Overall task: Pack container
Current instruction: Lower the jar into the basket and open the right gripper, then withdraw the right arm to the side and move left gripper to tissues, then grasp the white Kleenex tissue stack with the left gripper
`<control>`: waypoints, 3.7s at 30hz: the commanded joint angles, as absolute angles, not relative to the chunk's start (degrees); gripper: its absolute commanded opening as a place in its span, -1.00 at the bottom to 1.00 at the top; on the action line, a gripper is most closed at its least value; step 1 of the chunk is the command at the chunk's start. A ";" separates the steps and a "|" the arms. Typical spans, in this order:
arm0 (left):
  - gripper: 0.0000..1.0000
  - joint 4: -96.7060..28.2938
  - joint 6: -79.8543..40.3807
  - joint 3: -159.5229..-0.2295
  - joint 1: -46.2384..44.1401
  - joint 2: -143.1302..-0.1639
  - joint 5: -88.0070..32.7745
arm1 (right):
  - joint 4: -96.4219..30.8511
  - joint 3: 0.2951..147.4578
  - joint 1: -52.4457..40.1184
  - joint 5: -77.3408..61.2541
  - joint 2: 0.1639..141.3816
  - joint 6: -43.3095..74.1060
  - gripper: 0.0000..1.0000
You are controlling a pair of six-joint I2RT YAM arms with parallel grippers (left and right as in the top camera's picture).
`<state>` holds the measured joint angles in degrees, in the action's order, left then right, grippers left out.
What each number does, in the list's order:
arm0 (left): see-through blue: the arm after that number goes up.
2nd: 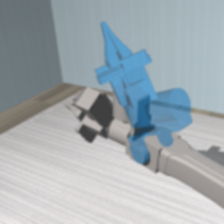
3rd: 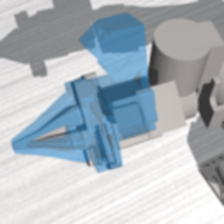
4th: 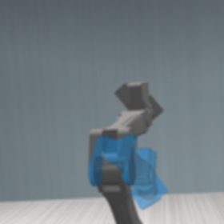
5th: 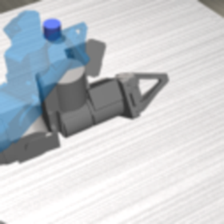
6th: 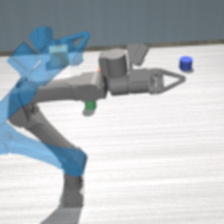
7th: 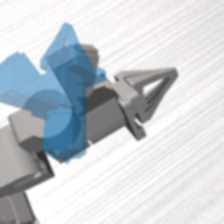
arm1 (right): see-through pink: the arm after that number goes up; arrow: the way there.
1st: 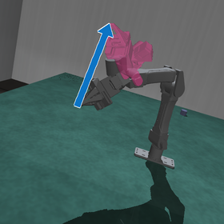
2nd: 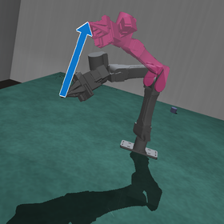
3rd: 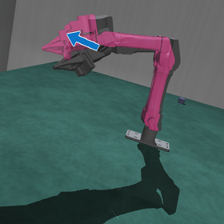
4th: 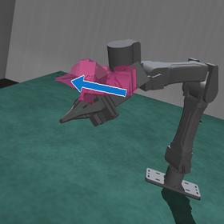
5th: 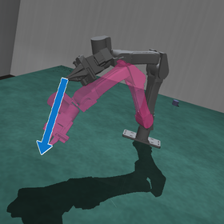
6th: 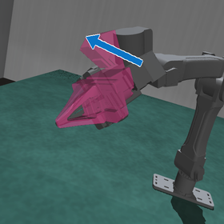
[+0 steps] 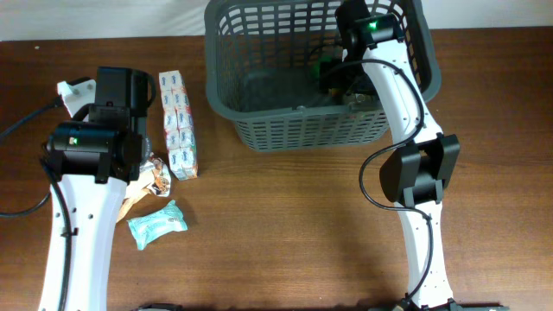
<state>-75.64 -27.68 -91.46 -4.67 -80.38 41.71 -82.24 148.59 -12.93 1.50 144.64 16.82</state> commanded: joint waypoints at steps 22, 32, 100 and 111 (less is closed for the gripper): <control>0.99 -75.50 -27.59 -91.66 -4.27 -80.53 41.10 | -85.89 179.81 -6.92 5.82 118.61 11.18 0.98; 1.00 -75.50 -27.59 -91.66 -4.29 -80.53 40.16 | -97.34 178.78 17.15 20.27 106.34 15.55 0.98; 1.00 -56.97 1.50 -91.68 5.19 -111.50 -5.87 | -85.01 120.79 32.23 9.19 114.69 17.21 0.97; 1.00 -53.78 -2.28 -91.68 1.21 -118.67 -2.50 | -85.01 120.79 32.23 9.19 114.69 17.21 0.98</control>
<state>-54.57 -0.03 -91.46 1.08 -116.73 -3.75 -85.19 121.05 32.01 9.32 115.26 17.52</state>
